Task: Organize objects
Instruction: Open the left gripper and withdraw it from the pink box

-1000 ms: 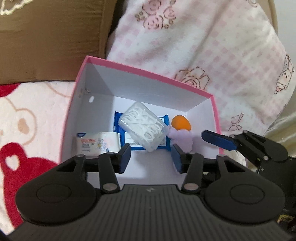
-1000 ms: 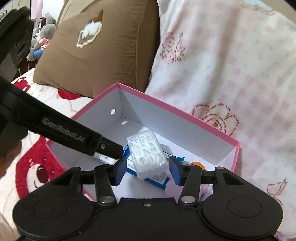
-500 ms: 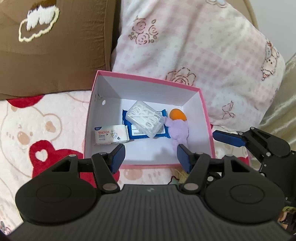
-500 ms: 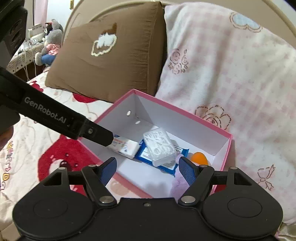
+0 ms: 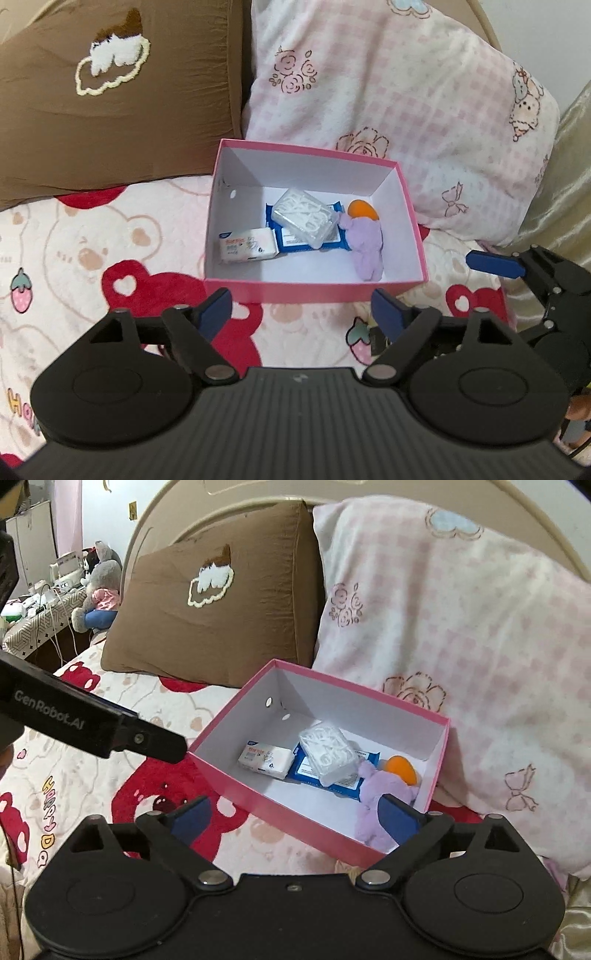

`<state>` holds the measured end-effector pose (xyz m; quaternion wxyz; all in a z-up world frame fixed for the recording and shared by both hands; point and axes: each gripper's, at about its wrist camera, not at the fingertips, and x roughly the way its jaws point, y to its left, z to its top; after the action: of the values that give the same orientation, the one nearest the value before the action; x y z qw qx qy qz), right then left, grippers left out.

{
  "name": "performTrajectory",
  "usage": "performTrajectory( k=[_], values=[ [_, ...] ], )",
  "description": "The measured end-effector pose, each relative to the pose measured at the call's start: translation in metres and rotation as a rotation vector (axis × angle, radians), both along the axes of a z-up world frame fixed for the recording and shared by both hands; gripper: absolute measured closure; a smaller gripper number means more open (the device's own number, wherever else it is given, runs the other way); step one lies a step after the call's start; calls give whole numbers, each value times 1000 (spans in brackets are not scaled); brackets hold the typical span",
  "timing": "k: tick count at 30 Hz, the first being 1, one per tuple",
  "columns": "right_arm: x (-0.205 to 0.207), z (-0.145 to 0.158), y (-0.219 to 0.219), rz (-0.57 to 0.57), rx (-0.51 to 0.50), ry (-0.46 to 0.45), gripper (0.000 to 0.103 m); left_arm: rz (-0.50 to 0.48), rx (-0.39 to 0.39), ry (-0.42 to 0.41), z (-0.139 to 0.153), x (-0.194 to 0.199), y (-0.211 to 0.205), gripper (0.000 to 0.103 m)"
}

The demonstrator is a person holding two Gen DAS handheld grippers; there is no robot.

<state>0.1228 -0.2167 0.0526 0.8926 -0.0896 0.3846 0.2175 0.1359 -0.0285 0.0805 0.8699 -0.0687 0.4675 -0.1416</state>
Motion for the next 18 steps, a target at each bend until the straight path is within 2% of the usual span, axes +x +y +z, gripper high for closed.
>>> performTrajectory(
  k=[4, 13, 18],
  values=[
    [-17, 7, 0, 10, 6, -1, 4, -28, -12, -4, 5, -18, 3, 6],
    [-55, 21, -8, 47, -2, -11, 4, -50, -10, 33, 5, -51, 3, 4],
    [-69, 20, -16, 41, -9, 0, 4, -48, -1, 42, 3, -62, 3, 3]
  ],
)
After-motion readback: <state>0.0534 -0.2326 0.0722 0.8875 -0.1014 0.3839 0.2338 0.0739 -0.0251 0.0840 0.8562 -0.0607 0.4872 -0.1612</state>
